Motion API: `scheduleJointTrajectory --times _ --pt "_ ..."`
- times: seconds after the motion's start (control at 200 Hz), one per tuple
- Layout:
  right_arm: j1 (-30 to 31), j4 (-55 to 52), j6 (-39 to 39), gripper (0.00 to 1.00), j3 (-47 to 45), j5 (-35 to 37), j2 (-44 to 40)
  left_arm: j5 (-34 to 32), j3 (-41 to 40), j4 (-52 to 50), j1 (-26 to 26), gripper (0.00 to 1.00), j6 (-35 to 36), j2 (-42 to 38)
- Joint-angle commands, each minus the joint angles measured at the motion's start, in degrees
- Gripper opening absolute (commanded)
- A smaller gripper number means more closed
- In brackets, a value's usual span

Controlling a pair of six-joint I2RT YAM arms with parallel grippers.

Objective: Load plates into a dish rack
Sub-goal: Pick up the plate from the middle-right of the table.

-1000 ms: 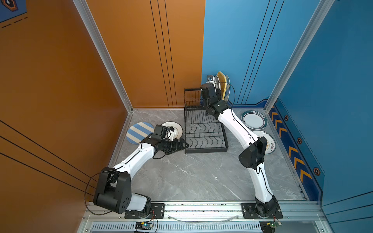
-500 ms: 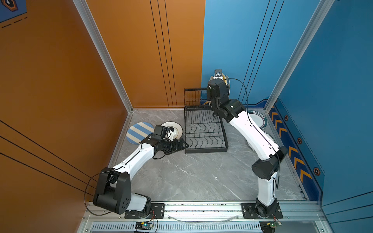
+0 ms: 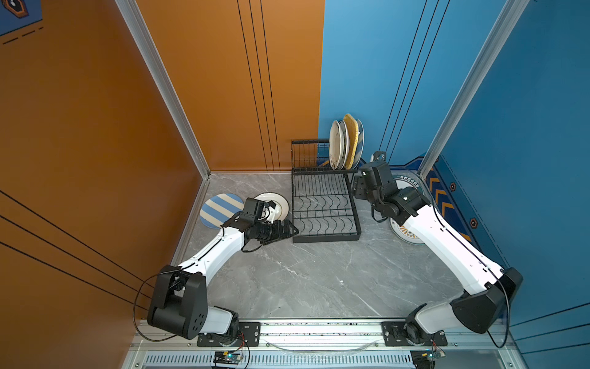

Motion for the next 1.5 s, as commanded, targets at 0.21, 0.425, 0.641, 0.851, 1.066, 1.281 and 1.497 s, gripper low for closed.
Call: scheduleJointTrajectory --times 0.21,0.425,0.641,0.851,1.066,1.281,1.497 --pt "-20.6 1.1 7.6 0.81 -22.4 -22.7 -11.4 1.1 -1.2 0.4 -0.7 0.98 1.2 1.4" --pt "-37.6 5.4 5.2 0.83 -31.7 -36.3 -10.0 1.2 -1.3 0.4 -1.1 0.98 1.3 1.7" --pt "-50.3 10.1 5.1 0.84 -35.9 -46.0 -4.7 1.2 -1.4 0.4 -1.3 0.98 1.1 1.5" --pt "-59.3 18.2 8.5 0.84 -40.3 -52.5 -0.3 1.0 -1.5 0.6 -1.6 0.98 0.8 1.3" --pt "-62.5 23.3 9.2 0.77 -41.5 -55.1 4.3 0.7 -1.9 1.0 -1.7 0.98 0.4 0.7" --pt "-64.4 27.5 10.0 0.7 -42.3 -56.9 8.6 0.3 -2.2 1.6 -1.9 0.98 -0.2 0.6" --pt "-65.1 32.4 12.5 0.61 -43.6 -57.6 11.6 0.0 -1.9 1.9 -1.9 0.98 -0.5 0.8"
